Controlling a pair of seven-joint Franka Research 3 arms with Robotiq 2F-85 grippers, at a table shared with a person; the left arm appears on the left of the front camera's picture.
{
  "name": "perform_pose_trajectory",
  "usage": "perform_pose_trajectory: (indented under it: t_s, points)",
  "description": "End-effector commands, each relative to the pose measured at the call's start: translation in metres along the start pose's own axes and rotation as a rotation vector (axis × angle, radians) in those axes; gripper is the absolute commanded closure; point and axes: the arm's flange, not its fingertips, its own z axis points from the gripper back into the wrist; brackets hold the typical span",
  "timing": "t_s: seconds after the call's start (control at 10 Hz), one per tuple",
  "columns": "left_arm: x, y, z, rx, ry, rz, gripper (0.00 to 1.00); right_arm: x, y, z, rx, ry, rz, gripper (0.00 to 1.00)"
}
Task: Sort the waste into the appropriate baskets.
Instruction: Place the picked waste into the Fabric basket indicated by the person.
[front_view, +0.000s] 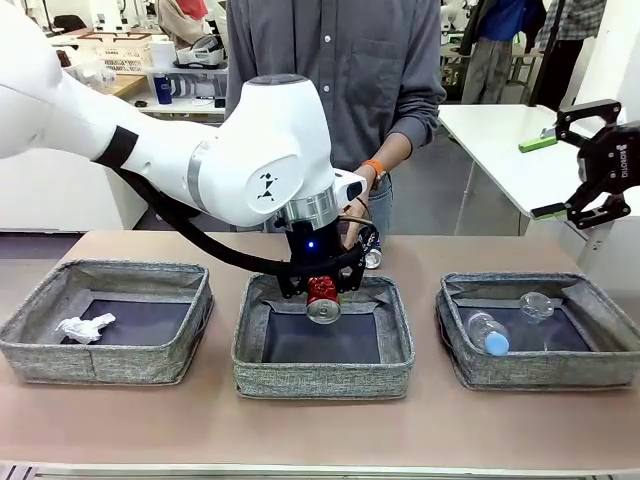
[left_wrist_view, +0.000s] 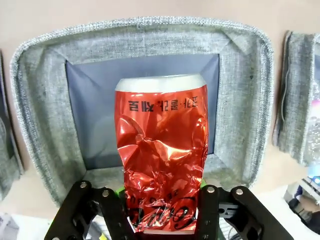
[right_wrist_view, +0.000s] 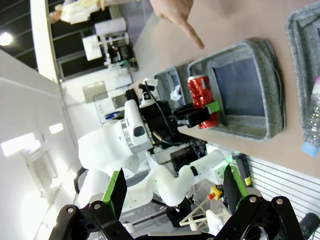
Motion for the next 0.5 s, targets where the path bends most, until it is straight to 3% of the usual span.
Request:
perform_pose_trajectory:
  t_s: [0.0,0.1,0.4]
  points:
    - [-0.0008,0.0002,0.0084,0.034,-0.021,0.020,0.17,0.0002,0.0019,0.0036,-0.005,0.014,0.006,0.00]
    - [-0.0012,0.0009,0.0090,0.029,-0.025,0.025,0.00,0.0002,0.0019,0.0036,-0.005,0.014,0.006,0.00]
    - [-0.0001,-0.0001,0.0086,0.028,-0.029,0.034,0.00,0.0002,0.0019,0.0036,-0.005,0.014,0.006,0.00]
